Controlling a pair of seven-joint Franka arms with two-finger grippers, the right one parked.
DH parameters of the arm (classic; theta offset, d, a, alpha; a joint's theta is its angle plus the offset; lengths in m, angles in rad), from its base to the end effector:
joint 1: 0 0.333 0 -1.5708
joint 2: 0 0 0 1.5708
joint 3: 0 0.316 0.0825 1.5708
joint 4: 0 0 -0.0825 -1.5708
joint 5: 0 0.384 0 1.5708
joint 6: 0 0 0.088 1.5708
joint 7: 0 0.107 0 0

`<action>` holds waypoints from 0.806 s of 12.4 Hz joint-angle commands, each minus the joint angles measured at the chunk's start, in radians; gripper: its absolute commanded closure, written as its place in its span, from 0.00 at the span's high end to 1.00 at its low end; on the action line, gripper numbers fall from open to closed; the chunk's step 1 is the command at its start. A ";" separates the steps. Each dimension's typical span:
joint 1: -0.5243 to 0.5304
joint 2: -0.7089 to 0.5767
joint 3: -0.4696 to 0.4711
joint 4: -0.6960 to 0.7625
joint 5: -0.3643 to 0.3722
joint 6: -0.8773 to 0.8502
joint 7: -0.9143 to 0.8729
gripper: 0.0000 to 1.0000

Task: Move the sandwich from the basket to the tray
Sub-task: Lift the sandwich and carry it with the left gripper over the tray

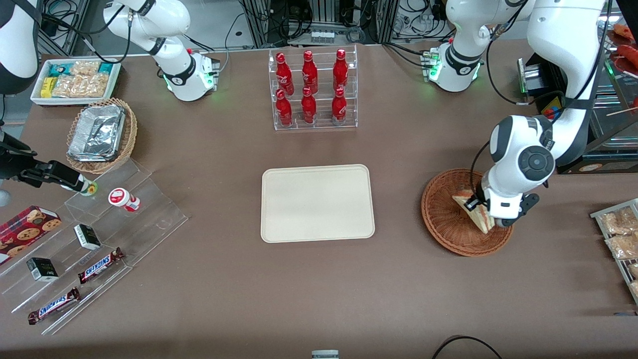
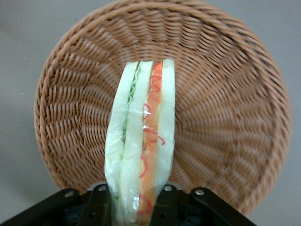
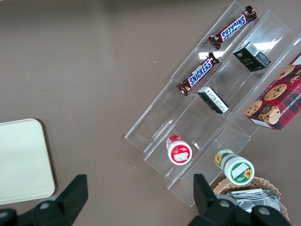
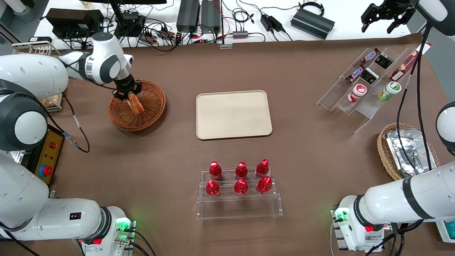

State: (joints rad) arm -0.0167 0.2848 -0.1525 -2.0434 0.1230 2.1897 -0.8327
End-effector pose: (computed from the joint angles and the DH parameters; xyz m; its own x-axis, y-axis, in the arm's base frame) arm 0.5692 -0.0909 0.2929 0.8284 0.5573 -0.0561 0.5472 -0.8266 -0.1315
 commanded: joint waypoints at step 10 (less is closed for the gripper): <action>-0.156 0.192 -0.254 0.303 -0.014 -0.088 0.115 0.00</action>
State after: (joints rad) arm -0.1087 0.3847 -0.4068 -1.8497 0.1079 2.1113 -0.6897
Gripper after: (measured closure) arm 0.815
